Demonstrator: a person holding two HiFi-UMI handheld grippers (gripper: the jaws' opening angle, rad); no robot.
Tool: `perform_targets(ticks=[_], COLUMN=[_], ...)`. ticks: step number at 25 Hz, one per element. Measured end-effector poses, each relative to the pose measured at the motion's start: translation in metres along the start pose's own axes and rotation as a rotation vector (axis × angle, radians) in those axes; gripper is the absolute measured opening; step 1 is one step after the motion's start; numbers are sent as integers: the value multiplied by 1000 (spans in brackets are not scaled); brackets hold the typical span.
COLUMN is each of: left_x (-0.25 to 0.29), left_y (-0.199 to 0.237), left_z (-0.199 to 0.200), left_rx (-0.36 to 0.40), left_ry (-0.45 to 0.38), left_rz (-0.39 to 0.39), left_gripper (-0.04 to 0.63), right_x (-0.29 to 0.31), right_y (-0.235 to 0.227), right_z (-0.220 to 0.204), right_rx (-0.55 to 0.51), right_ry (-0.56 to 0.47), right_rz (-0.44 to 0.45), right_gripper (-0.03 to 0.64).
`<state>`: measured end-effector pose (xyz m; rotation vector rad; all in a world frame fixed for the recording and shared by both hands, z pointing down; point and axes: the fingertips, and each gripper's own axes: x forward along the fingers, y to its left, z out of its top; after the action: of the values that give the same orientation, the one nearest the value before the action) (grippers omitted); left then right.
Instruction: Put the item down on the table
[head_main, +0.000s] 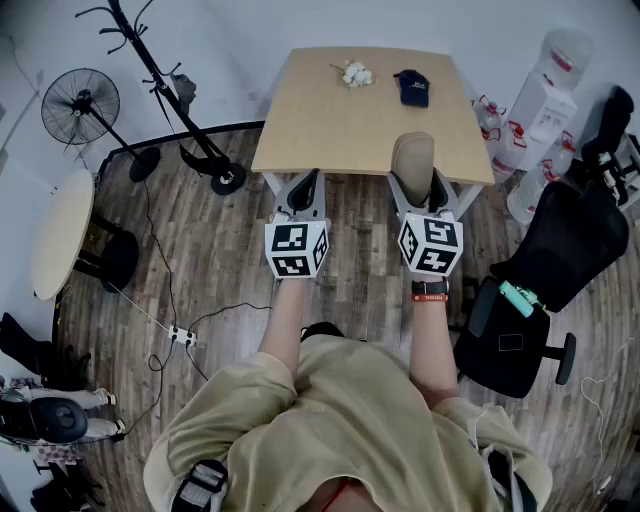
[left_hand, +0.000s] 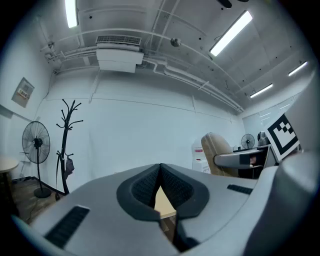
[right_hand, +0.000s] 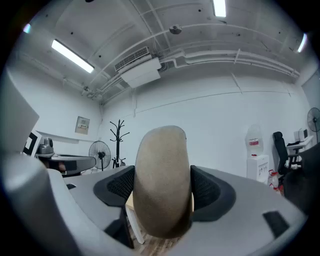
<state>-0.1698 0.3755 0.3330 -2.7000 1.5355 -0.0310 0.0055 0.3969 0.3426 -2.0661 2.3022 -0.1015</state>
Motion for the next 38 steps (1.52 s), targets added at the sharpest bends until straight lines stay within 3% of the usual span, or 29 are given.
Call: perform_targets(ticks=[7, 15, 25, 32, 38], left_x=[7, 69, 177, 255, 314], left_y=[-13, 5, 66, 115, 151], left_z=[-14, -33, -31, -20, -24], left_rx=[-43, -49, -55, 15, -12], left_ry=[2, 29, 30, 39, 60], left_rz=[12, -2, -18, -16, -34], left_gripper=[23, 23, 23, 23, 23], right_x=[4, 66, 184, 267, 331], right_y=[-17, -27, -42, -51, -52], right_z=[-13, -25, -29, -17, -10], right_rx=[10, 12, 64, 98, 48], right_ry=[19, 45, 81, 80, 91], right_rz=[9, 16, -4, -47, -55], right_gripper=[362, 362, 362, 362, 359])
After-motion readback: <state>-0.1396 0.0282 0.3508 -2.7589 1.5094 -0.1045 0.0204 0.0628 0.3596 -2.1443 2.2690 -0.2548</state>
